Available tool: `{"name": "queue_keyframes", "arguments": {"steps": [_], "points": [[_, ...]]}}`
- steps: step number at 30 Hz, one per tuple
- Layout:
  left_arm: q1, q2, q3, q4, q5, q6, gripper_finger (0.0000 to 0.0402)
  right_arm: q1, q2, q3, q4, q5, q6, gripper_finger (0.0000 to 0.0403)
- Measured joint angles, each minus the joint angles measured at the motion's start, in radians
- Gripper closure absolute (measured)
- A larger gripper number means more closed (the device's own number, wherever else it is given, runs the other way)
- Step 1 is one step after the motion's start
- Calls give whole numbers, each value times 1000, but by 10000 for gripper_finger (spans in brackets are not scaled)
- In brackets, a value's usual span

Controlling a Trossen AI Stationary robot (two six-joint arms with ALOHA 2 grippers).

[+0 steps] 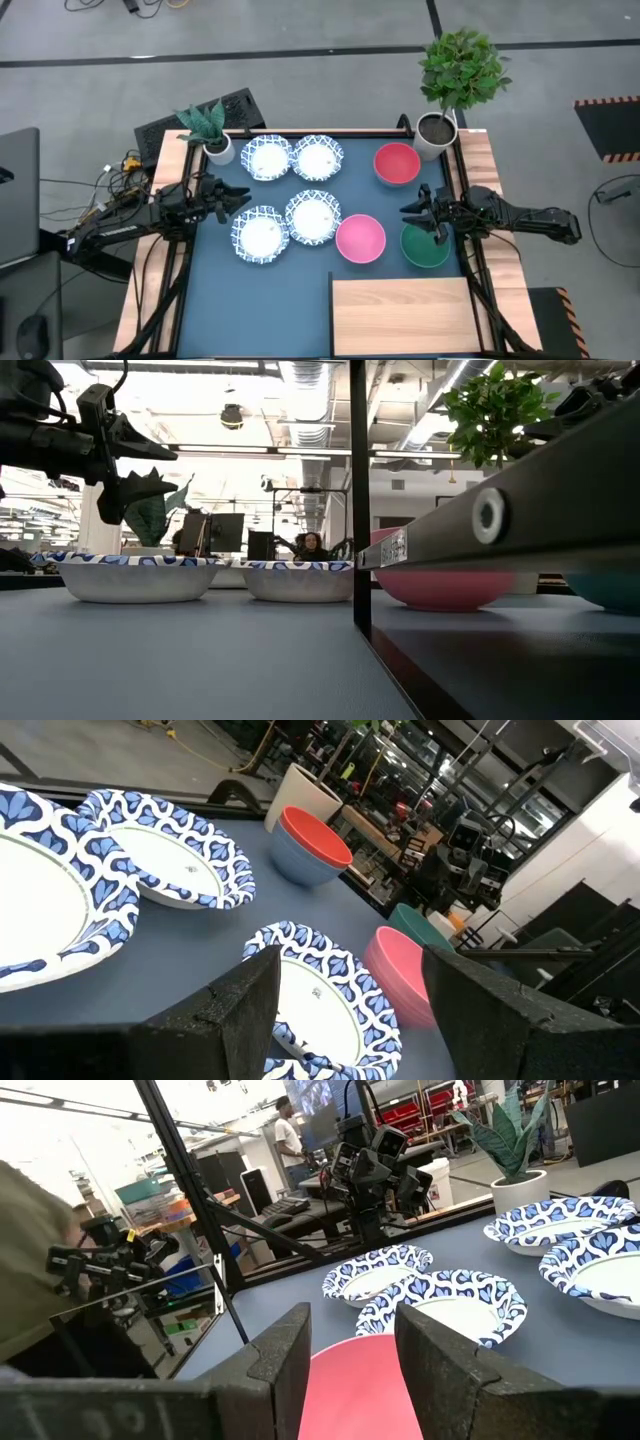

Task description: Place and stack bowls onto a shelf

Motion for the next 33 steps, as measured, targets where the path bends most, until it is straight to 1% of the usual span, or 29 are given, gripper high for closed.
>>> {"name": "queue_keyframes", "arguments": {"steps": [27, 33], "points": [[0, 0, 0, 0, 0, 0, 174, 0, 0, 0, 0, 0, 0, 230], [0, 0, 0, 3, -28, 8, 174, 0, 0, 0, 0, 0, 0, 230]]}}
